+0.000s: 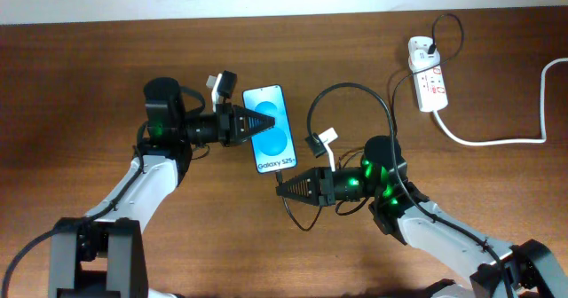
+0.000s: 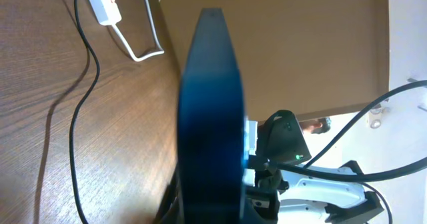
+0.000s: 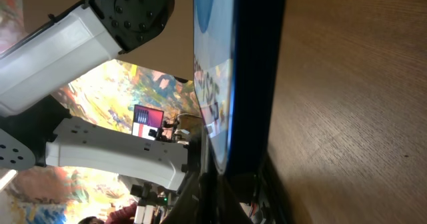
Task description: Plug charger to phone and switch on socket
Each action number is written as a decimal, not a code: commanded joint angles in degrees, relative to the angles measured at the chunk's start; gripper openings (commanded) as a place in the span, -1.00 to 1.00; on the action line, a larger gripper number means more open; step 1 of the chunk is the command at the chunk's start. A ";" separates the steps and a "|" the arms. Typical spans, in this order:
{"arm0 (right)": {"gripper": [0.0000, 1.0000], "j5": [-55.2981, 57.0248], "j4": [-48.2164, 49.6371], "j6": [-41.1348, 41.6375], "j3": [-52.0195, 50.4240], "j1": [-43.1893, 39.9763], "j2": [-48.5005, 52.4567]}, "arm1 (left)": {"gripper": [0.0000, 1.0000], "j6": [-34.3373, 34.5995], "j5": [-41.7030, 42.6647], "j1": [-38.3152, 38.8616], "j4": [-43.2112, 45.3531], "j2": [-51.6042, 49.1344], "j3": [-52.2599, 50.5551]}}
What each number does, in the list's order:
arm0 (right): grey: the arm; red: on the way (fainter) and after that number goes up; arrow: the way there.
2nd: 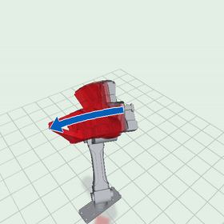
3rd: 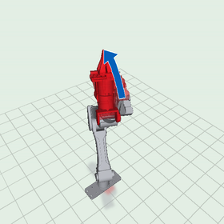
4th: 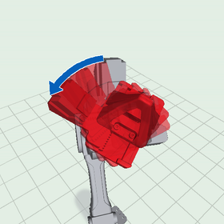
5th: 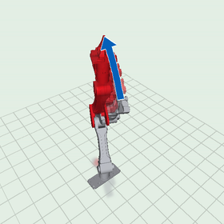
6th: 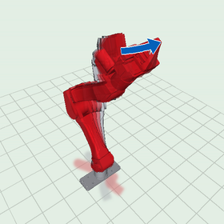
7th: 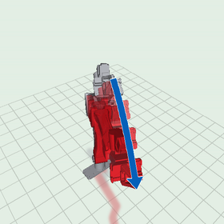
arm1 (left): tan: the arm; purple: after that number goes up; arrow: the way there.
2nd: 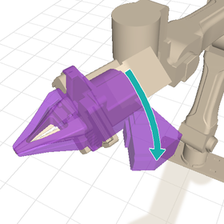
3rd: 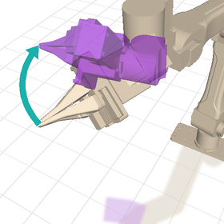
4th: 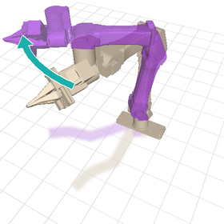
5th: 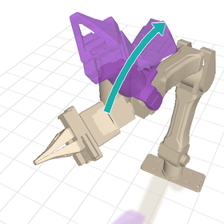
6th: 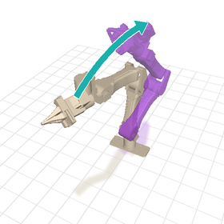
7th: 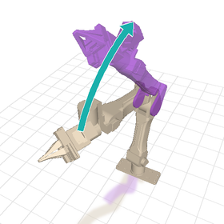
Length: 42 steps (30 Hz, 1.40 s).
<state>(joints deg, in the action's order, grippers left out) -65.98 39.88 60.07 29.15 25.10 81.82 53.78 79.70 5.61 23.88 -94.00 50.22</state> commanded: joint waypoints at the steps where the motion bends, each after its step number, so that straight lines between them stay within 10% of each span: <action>1: -0.92 8.94 1.62 0.22 4.00 -2.62 0.28 | -1.00 -0.79 8.37 2.29 -0.35 0.13 -0.59; 42: -0.92 12.66 2.40 -0.20 7.30 -4.22 0.31 | -1.00 -0.76 8.02 7.15 -0.85 0.13 -0.59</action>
<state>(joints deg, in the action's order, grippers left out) -67.02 39.88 60.47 30.44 24.51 82.37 54.22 76.86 8.14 24.29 -94.00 51.62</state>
